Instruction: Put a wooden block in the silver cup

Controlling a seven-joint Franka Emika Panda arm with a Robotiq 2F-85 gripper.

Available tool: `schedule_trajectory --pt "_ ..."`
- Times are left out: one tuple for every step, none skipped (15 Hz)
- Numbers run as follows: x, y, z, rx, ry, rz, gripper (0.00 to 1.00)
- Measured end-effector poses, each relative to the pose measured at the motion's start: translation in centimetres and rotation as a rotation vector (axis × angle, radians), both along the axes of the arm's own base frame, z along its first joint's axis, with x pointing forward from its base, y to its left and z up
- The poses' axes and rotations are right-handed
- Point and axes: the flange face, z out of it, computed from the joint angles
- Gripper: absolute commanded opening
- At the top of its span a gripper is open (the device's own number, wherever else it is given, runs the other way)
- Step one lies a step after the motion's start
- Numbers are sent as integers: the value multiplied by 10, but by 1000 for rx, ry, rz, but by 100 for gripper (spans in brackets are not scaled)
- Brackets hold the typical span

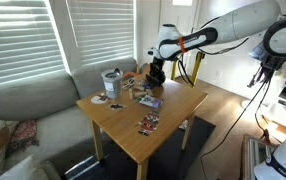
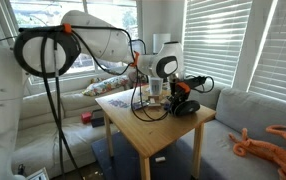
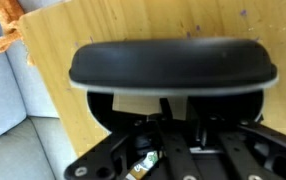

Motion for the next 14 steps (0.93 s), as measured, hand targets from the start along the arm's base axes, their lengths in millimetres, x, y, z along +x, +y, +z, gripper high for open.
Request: schedule_trajectory --pt "1 1 12 -1 -9 -1 0" --pt "0 3 29 -1 -16 1 0" --pt "-1 7 46 -1 -20 4 0" --pt "-5 10 63 1 -19 7 0" --pt "-8 15 79 2 -16 10 0" --pt "-12 18 91 3 -11 13 0" --pt "-16 22 101 1 -2 14 26" --pt "-19 24 108 -4 4 8 27" --pt "-20 23 111 -21 -1 -15 33" --pt "-19 22 111 -33 -7 -47 40" --pt "-18 19 107 -39 -16 -80 46" --pt "-15 16 101 -41 -25 -114 54" --pt "-12 11 91 -40 -25 -143 60" --pt "-9 7 79 -39 -20 -163 68"
